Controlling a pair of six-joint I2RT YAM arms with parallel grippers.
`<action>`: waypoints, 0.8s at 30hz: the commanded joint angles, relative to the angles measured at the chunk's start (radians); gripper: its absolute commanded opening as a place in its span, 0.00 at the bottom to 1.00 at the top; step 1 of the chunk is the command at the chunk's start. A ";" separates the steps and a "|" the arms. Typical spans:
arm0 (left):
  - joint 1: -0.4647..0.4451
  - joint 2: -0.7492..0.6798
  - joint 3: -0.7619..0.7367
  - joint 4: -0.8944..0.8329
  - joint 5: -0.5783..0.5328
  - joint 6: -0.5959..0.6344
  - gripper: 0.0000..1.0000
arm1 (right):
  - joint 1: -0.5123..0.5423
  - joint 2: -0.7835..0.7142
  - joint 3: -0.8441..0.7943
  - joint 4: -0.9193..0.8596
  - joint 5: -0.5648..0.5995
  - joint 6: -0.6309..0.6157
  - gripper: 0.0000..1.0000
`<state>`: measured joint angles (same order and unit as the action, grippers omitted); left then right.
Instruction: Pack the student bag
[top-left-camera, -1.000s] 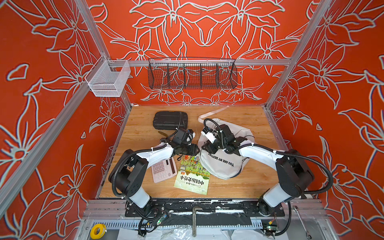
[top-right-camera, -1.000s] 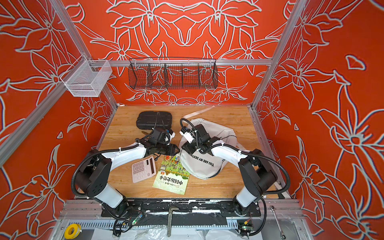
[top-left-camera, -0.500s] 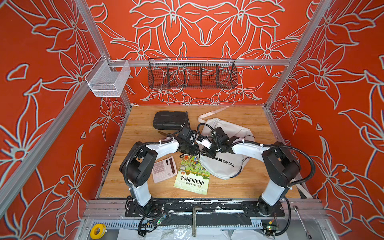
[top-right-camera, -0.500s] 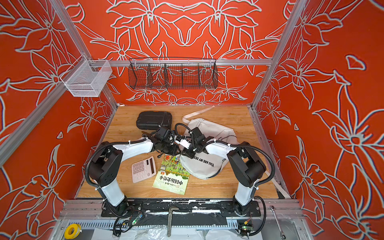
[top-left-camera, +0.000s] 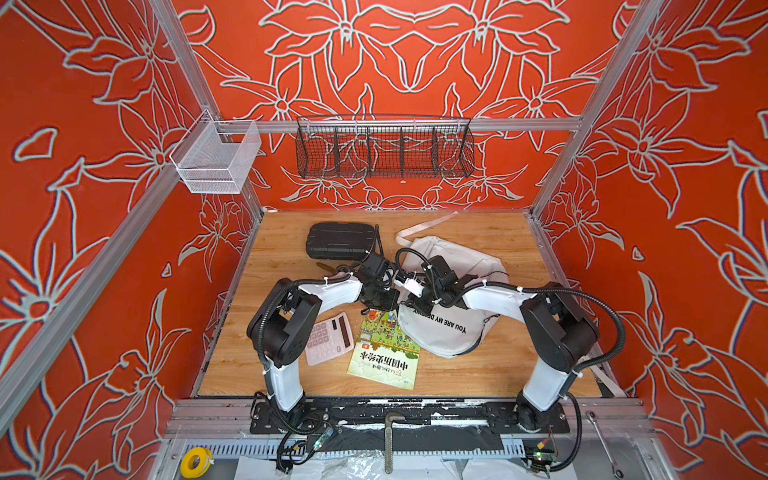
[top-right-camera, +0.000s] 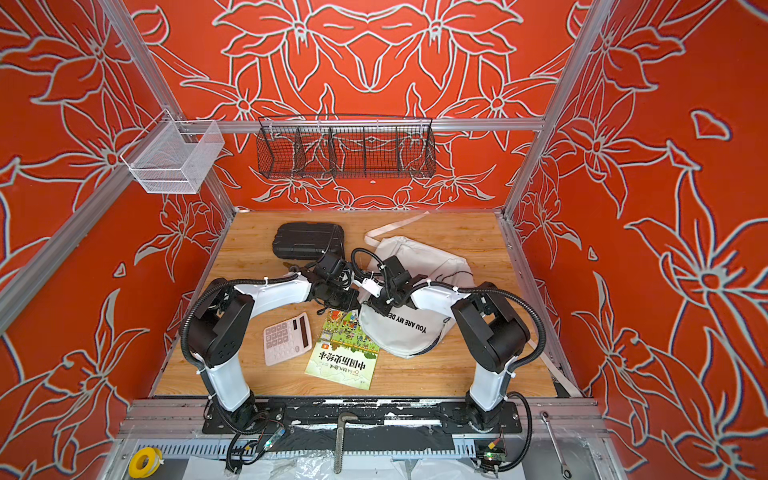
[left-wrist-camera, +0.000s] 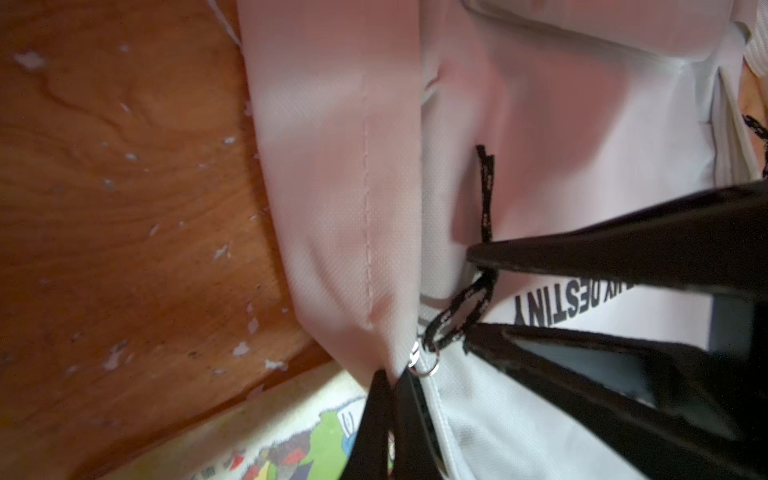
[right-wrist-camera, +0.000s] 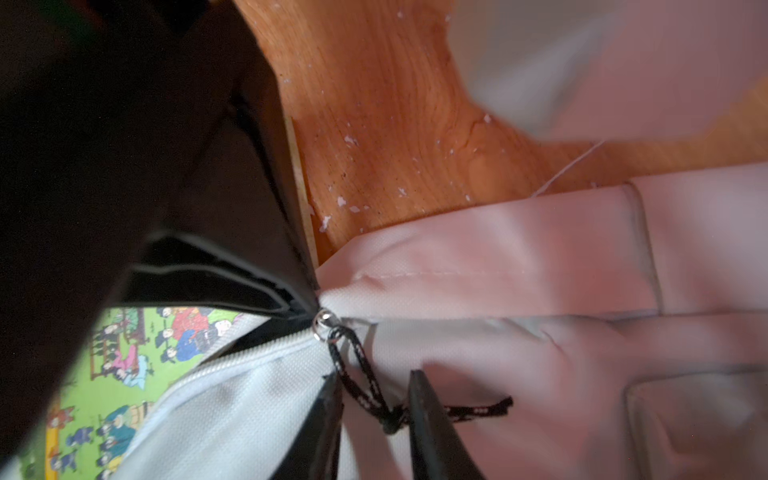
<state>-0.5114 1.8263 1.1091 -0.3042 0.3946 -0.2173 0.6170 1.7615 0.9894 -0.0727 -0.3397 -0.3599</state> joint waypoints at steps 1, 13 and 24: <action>0.003 -0.021 0.015 -0.009 0.027 0.004 0.00 | 0.014 -0.034 -0.054 0.103 -0.021 -0.015 0.35; 0.040 -0.094 -0.002 0.058 0.176 -0.025 0.00 | 0.017 -0.004 -0.092 0.190 -0.080 -0.070 0.34; 0.082 -0.120 -0.047 0.148 0.330 -0.072 0.00 | 0.016 0.014 -0.082 0.153 0.003 -0.081 0.01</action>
<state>-0.4442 1.7599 1.0672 -0.2371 0.6170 -0.2687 0.6235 1.7504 0.9020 0.1307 -0.3637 -0.3992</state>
